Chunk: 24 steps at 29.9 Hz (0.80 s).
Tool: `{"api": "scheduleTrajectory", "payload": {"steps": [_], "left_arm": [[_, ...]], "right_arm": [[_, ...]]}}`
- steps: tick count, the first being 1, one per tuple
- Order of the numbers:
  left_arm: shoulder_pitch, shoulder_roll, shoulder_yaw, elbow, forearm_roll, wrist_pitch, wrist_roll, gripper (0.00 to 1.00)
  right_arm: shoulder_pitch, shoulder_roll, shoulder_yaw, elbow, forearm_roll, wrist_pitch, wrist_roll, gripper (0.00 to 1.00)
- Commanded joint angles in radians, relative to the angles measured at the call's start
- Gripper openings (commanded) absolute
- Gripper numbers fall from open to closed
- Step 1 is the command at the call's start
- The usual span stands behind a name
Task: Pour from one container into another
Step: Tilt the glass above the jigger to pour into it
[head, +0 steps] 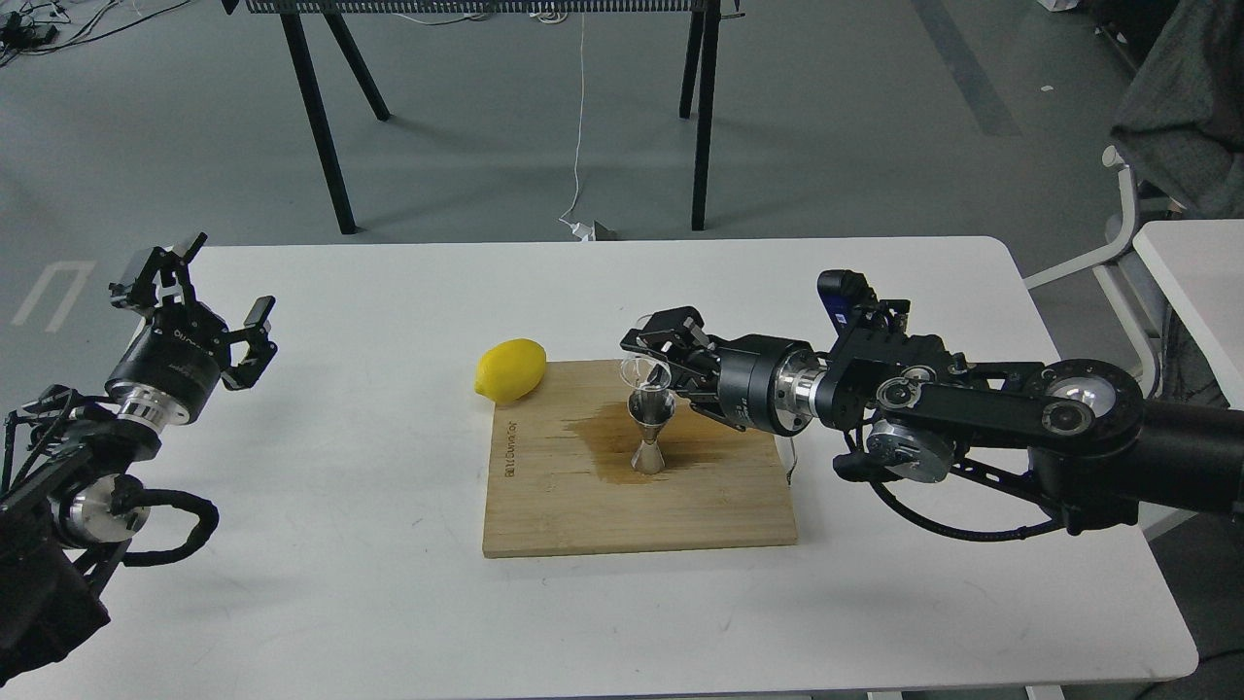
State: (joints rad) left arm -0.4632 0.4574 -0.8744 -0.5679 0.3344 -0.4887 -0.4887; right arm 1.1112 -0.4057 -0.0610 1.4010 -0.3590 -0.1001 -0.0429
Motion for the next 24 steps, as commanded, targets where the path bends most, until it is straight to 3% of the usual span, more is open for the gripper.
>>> {"api": "scheduleTrajectory", "payload": {"steps": [1,24], "left_arm": [[0.0,0.0,0.0,0.0,0.0,0.0,0.0,0.99],[-0.002,-0.005,0.0,0.002,-0.001,0.0,0.0,0.99]], "right_arm": [[0.016,0.008,-0.022,-0.002,-0.001,-0.001,0.001,0.38],[0.099,0.041,-0.126,-0.019,-0.044,-0.006,0.001,0.38]]}}
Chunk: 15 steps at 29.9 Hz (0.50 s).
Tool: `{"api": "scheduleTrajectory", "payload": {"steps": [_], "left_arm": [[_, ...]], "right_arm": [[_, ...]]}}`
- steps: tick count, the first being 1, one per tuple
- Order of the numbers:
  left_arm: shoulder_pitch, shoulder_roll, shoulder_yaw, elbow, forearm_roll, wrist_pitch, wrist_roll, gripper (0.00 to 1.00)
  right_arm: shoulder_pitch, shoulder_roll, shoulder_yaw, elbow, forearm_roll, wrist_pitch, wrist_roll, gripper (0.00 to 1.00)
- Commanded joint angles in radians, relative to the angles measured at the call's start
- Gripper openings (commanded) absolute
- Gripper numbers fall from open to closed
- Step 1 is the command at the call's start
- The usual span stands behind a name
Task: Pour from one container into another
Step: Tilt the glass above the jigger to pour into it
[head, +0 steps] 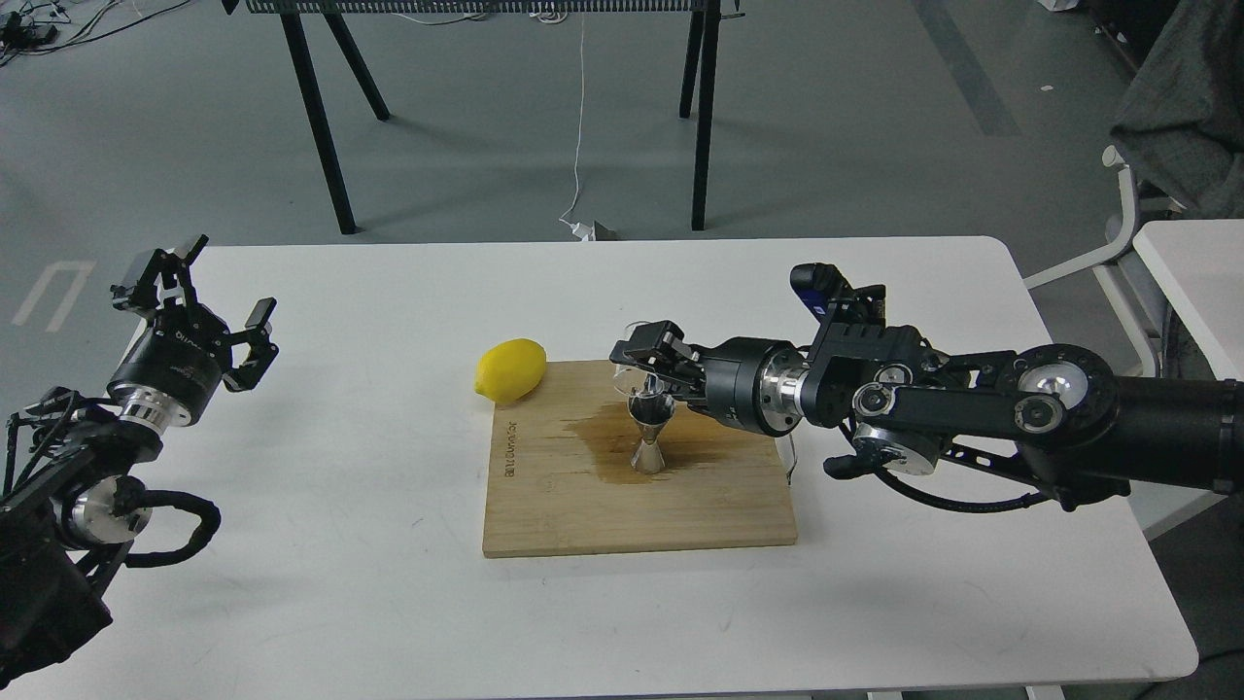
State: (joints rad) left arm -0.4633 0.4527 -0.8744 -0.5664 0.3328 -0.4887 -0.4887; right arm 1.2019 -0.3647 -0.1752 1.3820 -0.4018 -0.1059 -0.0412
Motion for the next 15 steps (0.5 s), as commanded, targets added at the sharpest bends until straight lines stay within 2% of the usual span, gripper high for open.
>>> {"api": "scheduleTrajectory", "payload": {"steps": [1,15], "left_arm": [[0.0,0.0,0.0,-0.001,0.0,0.0,0.0,0.99],[-0.003,0.0,0.0,-0.001,0.0,0.0,0.0,0.99]], "right_arm": [[0.01,0.0,-0.015,0.0,-0.005,0.0,0.0,0.38],[0.057,-0.002,-0.07,0.003,-0.038,0.0,0.0,0.38]]}}
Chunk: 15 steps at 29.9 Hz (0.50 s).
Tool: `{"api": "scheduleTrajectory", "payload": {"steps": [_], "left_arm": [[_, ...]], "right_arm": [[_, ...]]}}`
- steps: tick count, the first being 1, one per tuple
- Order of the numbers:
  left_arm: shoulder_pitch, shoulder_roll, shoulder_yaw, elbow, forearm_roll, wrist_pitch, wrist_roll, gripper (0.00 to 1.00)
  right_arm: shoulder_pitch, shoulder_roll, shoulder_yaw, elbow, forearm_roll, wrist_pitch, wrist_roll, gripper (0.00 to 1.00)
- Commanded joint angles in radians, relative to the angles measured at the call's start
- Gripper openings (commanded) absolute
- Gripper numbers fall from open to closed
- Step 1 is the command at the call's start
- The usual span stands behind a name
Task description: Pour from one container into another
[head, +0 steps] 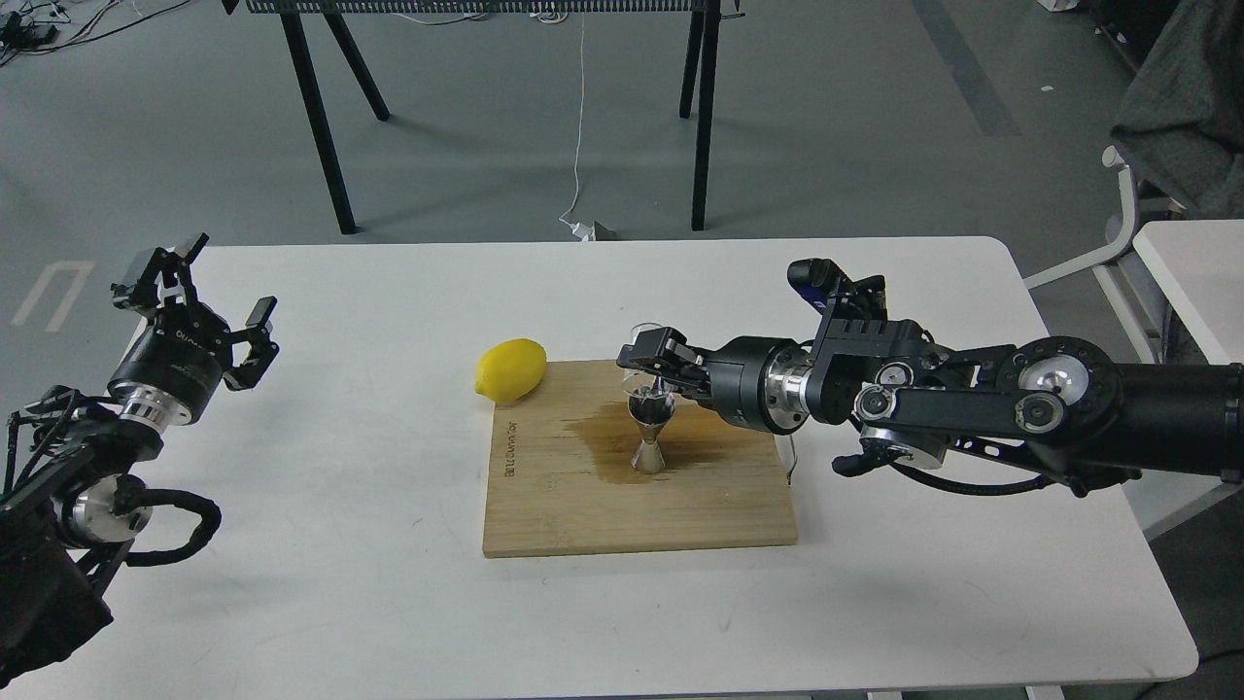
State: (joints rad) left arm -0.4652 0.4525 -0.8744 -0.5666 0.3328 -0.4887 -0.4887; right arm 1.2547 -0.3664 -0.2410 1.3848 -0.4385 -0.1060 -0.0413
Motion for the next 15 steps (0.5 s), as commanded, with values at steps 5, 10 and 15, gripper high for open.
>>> {"api": "scheduleTrajectory", "payload": {"steps": [5,10,15], "left_arm": [[0.0,0.0,0.0,-0.001,0.0,0.0,0.0,0.99],[0.0,0.0,-0.002,0.001,0.0,0.0,0.0,0.99],[0.0,0.0,-0.002,0.001,0.0,0.0,0.0,0.99]], "right_arm": [[0.005,0.0,-0.006,0.002,-0.026,0.0,0.0,0.38],[0.026,0.001,-0.035,0.003,-0.026,0.0,0.0,0.38],[0.029,0.0,-0.037,0.003,-0.022,0.0,0.0,0.38]]}}
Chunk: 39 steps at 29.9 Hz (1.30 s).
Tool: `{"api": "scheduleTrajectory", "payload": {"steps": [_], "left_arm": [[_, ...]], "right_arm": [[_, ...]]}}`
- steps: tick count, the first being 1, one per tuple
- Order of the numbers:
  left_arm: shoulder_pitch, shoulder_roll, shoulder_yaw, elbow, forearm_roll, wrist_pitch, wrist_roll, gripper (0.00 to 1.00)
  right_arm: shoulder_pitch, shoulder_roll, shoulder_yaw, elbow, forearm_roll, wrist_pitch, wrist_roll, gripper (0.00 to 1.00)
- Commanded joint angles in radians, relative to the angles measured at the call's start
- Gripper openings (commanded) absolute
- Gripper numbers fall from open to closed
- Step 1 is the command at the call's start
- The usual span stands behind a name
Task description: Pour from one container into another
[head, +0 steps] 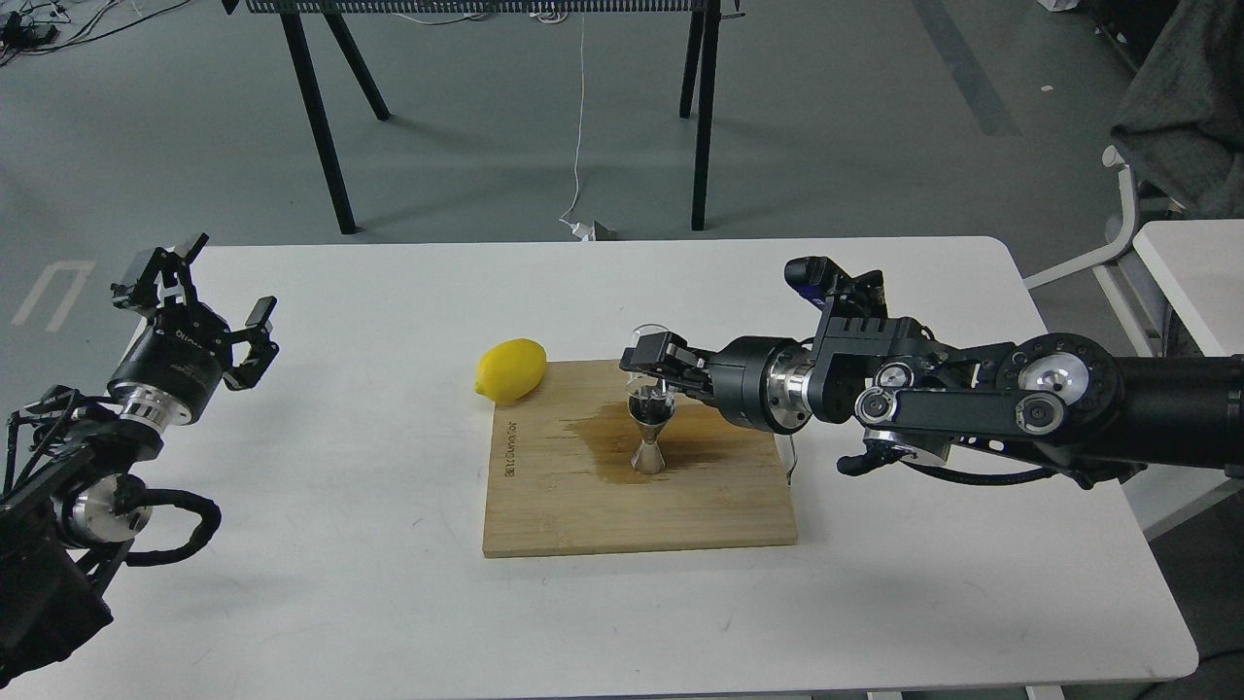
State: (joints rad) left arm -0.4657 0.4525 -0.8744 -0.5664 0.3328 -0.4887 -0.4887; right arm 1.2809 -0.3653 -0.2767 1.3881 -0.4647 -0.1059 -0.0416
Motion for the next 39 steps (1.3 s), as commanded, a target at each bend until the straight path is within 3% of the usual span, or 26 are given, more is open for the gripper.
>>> {"api": "scheduleTrajectory", "payload": {"steps": [1,11,16,24,31,39], "left_arm": [[0.001,0.0,-0.002,-0.001,0.0,0.0,0.0,0.99],[0.001,0.0,0.0,0.0,0.0,0.0,0.0,0.99],[0.001,-0.002,0.0,0.002,0.0,0.0,0.0,0.99],[-0.001,-0.002,0.0,0.014,-0.001,0.0,0.0,0.99],[0.001,-0.015,0.003,0.062,-0.021,0.0,0.0,0.99],[0.004,-0.025,0.003,0.063,-0.023,0.0,0.0,0.99]], "right_arm": [[0.003,-0.004,-0.001,0.0,0.009,0.0,-0.001,0.38],[-0.044,-0.055,0.123,0.006,0.081,-0.023,0.003,0.38],[-0.152,-0.106,0.301,0.011,0.167,-0.011,0.002,0.38],[-0.599,-0.147,0.871,0.028,0.322,0.046,0.011,0.38],[-1.099,-0.031,1.419,0.051,0.458,0.231,0.012,0.38],[-1.351,0.101,1.617,-0.009,0.578,0.422,0.014,0.38]]}}
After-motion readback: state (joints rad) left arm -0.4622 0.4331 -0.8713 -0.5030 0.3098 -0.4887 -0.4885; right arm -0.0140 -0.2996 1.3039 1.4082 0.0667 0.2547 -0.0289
